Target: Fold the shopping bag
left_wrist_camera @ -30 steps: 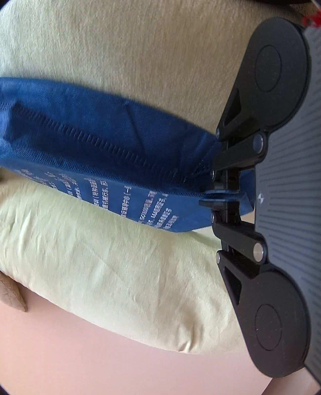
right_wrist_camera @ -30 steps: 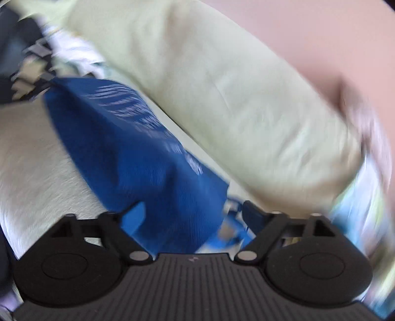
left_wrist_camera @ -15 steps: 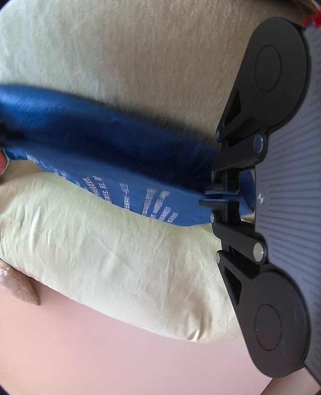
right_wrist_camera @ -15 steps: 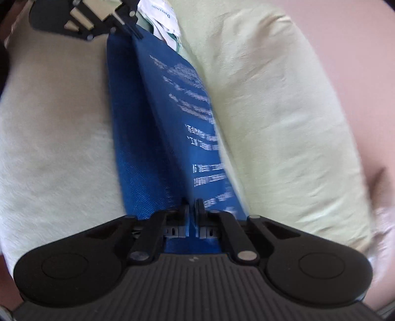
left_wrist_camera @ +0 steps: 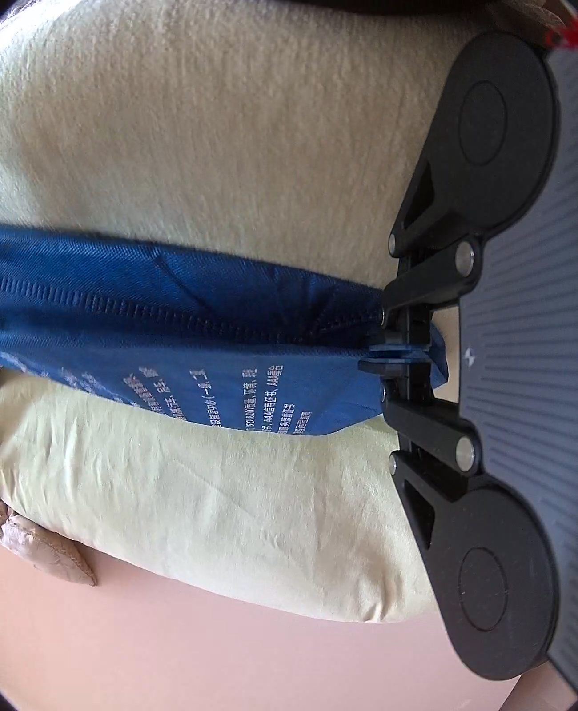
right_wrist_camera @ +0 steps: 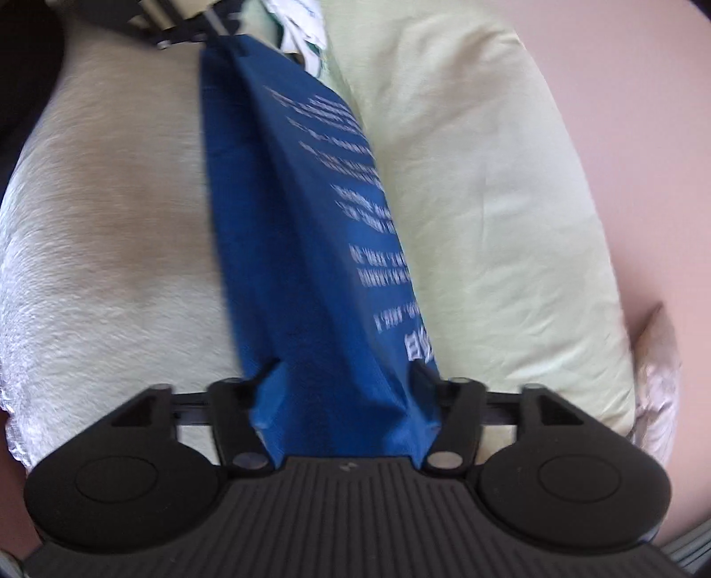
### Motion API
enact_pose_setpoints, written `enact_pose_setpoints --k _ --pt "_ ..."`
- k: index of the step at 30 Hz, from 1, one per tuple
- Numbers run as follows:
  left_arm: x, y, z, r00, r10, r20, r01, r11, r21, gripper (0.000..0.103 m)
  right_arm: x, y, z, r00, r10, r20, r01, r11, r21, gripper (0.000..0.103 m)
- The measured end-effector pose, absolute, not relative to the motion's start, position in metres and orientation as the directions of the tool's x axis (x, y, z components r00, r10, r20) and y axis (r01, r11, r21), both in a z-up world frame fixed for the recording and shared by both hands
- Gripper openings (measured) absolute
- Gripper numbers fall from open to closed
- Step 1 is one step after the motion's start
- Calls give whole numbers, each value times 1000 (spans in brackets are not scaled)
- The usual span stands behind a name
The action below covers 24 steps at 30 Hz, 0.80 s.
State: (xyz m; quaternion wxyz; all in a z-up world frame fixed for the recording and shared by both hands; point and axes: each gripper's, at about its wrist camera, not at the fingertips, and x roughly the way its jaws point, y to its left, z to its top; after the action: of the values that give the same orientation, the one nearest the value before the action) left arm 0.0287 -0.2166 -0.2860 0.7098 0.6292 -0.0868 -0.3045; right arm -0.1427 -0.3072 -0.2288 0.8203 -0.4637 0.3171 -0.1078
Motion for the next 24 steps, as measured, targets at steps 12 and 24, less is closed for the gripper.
enact_pose_setpoints --k 12,24 --pt "33 -209 -293 793 -544 -273 330 8 944 2 -164 -311 -251 824 -493 -280 -113 341 -933 2" --pt "37 -210 -297 756 -566 -328 288 -162 944 1 -161 -322 -264 784 -492 -379 -62 546 -836 33"
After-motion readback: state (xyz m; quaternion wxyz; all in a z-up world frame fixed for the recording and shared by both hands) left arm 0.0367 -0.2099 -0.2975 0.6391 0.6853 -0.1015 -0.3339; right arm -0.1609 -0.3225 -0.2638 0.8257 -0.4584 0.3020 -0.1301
